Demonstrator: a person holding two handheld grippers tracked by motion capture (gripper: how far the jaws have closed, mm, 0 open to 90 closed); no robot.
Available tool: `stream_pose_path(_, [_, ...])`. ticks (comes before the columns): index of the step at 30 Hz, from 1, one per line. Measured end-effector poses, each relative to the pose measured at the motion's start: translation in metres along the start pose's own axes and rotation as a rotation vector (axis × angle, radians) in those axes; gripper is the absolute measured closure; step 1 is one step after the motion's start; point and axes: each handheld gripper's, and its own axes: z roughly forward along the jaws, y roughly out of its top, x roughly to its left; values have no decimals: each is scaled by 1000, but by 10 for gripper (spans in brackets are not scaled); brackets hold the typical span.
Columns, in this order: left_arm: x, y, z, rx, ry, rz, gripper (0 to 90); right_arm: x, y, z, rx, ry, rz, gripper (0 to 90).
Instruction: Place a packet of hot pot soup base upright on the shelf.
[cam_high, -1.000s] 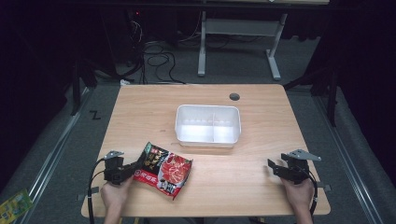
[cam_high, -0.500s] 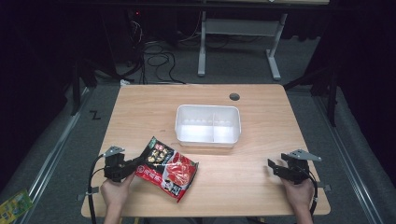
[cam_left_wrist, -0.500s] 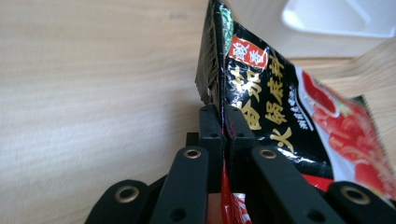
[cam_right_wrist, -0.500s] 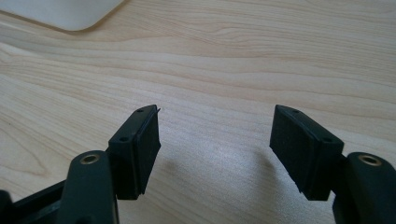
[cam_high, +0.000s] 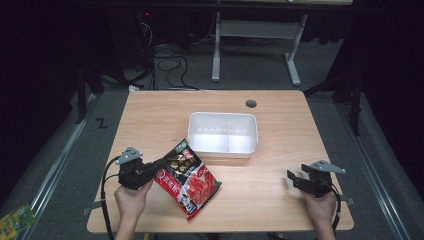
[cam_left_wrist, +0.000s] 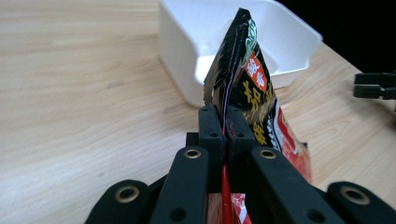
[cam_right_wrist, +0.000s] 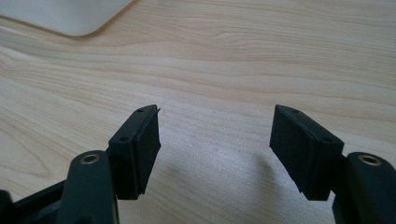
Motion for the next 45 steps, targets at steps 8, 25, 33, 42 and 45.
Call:
stream_pose_path(8, [-22, 21, 5, -22, -29, 49, 886, -1, 0, -1, -6, 3, -6, 338])
stream_pose_path(25, [-49, 48, -4, -44, -90, 120, 885, 0, 0, -1, -6, 3, 3, 337])
stream_pose_path(33, [-54, 58, -12, -82, -72, 147, 885, 0, 0, 0, -6, 0, -3, 338])
stream_pose_path(42, [-56, 73, -17, -98, -45, 169, 885, -1, 0, 0, 0, 3, -4, 336])
stream_pose_path(45, [-57, 78, -17, -108, -38, 175, 886, -1, 0, 0, -1, 3, 2, 335])
